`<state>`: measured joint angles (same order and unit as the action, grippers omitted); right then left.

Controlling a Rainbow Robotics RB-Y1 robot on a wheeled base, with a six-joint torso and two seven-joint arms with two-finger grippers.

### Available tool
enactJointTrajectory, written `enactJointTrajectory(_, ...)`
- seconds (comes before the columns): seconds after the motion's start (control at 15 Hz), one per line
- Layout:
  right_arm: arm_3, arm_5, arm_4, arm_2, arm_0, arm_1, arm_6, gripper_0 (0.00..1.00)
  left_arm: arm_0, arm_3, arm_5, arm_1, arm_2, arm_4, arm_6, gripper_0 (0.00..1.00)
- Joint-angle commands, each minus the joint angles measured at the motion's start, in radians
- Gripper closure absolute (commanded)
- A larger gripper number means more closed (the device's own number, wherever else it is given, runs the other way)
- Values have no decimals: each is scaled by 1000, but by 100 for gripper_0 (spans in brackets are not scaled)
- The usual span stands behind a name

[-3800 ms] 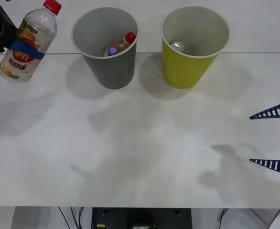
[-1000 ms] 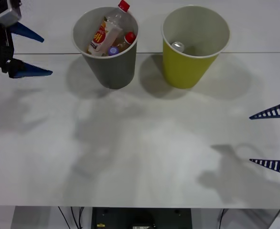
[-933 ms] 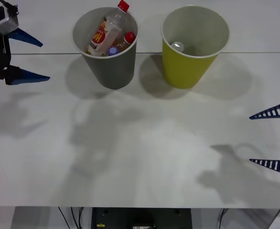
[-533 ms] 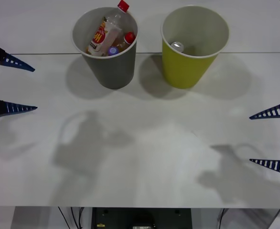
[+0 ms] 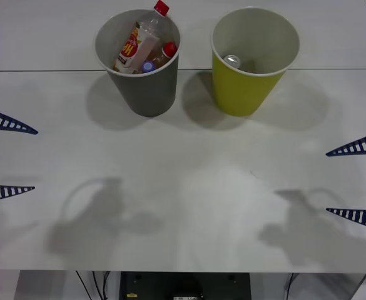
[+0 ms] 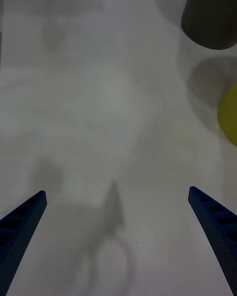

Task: Put the can into the green bin and the plastic bottle into the gray bin

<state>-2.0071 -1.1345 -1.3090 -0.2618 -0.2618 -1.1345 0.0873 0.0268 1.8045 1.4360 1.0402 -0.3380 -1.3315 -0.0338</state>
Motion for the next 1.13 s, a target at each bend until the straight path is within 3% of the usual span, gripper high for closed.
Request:
enactJointTrajectory(0.07, 0, 0, 0, 0, 0, 0, 0, 0, 97, 56, -37, 0, -26, 31, 18, 0)
enactJointTrajectory(0.33, 0, 0, 0, 0, 0, 0, 0, 0, 220, 119, -103, 0, -44, 55, 46, 0)
enactJointTrajectory(1.13, 0, 0, 0, 0, 0, 0, 0, 0, 246, 122, -109, 0, -44, 37, 84, 0)
